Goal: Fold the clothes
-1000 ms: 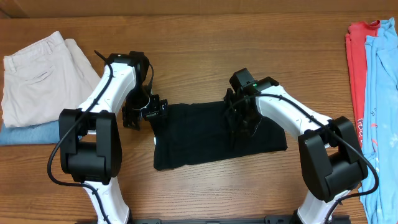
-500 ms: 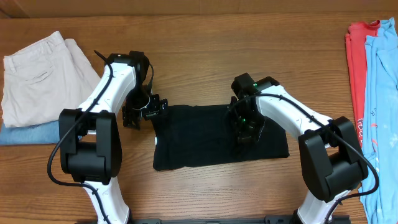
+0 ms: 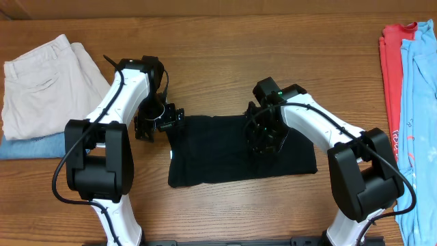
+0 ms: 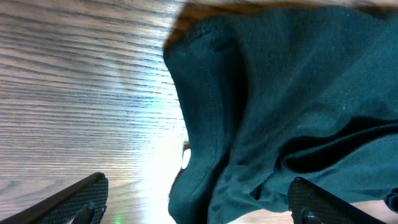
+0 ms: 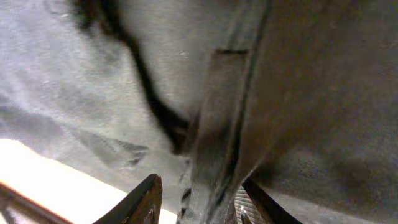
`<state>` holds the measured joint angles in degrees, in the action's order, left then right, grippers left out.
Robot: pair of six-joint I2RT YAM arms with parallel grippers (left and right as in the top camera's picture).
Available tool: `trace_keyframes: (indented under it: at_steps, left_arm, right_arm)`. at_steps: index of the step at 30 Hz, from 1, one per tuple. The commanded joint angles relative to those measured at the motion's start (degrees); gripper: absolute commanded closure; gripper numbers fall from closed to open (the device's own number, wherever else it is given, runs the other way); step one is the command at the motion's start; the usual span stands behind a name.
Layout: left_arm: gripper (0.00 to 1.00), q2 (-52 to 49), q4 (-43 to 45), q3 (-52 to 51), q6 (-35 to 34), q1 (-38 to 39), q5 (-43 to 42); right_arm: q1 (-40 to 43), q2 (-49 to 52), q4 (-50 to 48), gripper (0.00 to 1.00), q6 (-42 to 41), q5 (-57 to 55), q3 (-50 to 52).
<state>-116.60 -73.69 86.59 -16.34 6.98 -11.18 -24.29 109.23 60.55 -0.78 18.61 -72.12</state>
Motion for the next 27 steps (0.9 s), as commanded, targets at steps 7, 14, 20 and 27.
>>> trace_keyframes:
  at_steps: [7,14,20,27]
  left_arm:
    - [0.03,1.6,-0.3,-0.3,1.0,-0.2,-0.7]
    - [0.04,1.6,-1.1,-1.4,4.8,-0.2,-1.5]
    - [0.06,1.6,4.3,-7.5,8.0,-0.2,-6.9]
    - [0.14,1.6,10.8,-14.2,10.6,0.8,-12.8]
  right_arm:
    - [0.2,-1.9,-0.9,0.53,1.5,5.0,-1.2]
    - [0.2,-1.9,-1.1,0.53,1.4,3.7,-1.4]
    - [0.2,-1.9,-1.3,0.53,1.2,3.3,-1.4]
    - [0.2,-1.9,-1.6,0.53,1.2,3.3,-1.4]
